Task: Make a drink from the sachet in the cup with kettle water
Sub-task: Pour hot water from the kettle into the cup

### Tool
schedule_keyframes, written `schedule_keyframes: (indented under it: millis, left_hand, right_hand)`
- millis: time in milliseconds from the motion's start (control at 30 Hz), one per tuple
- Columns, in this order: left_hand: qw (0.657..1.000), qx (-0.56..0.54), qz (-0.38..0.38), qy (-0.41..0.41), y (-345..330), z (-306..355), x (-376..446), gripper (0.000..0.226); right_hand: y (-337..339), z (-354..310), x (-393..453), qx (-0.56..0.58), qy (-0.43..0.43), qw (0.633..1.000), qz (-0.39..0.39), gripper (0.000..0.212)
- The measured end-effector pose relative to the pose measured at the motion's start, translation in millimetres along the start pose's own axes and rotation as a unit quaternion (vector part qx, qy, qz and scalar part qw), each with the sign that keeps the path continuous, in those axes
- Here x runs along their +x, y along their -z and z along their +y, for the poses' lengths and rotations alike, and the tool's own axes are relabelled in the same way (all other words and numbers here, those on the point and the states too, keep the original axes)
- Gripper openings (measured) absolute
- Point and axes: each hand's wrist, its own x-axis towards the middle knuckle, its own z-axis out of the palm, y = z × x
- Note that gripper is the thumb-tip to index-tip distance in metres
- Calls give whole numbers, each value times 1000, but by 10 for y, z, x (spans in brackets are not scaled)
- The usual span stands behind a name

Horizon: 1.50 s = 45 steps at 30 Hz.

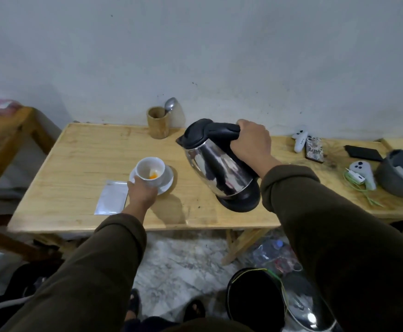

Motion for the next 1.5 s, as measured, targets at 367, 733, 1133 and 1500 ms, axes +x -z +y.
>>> schedule_keyframes:
  millis: [367,733,1133,1500]
  left_hand:
    - [998,45,-44,-21,211,-138,74,49]
    - [996,71,-53,-29,250,-150,100,53]
    - [996,70,-48,-36,255,-142,85,50]
    - [995,78,-49,-45,251,-145,89,47]
  right_hand:
    - [-149,-665,141,-122,91,986,-74,28]
    - [-223,-880,126,-177,94,976,-85,23]
    - [-236,-903,115,-195,97,973,-79,22]
    - [-251,-916,89,-207,90,970,-87,21]
